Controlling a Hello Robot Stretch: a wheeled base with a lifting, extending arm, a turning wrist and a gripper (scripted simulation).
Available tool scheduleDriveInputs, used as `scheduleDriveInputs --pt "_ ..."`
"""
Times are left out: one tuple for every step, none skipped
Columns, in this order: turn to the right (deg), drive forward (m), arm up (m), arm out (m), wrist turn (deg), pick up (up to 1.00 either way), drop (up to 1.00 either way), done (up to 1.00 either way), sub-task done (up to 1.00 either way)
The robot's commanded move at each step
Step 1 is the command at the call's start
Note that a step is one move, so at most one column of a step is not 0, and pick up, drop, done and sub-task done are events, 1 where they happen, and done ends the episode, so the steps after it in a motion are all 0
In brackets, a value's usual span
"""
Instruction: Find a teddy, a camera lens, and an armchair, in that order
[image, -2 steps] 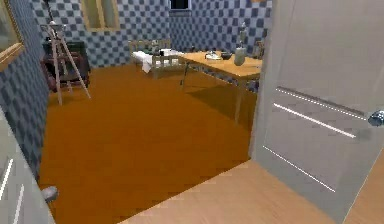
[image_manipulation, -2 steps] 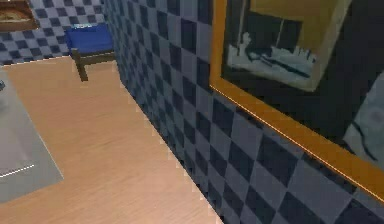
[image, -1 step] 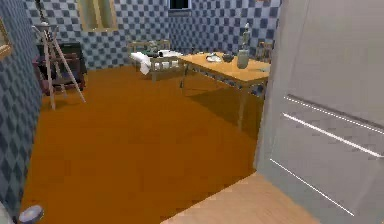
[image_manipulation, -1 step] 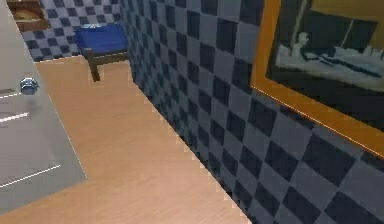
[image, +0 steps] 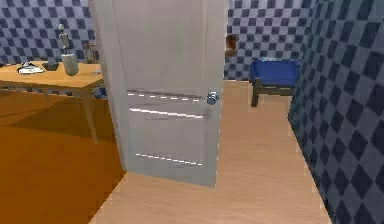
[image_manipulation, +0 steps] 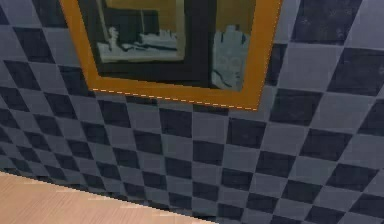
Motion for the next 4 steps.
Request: scheduleDriveInputs --pt "6.0 0.0 0.0 0.0 0.0 0.0 0.0 0.0 0.0" --pt "0.0 0.2 0.0 0.0 0.0 0.0 0.0 0.0 0.0" --pt "-45.0 0.0 0.0 0.0 0.0 0.0 0.0 0.0 0.0" --pt "-27.0 0.0 0.0 0.0 0.0 0.0 0.0 0.0 0.0"
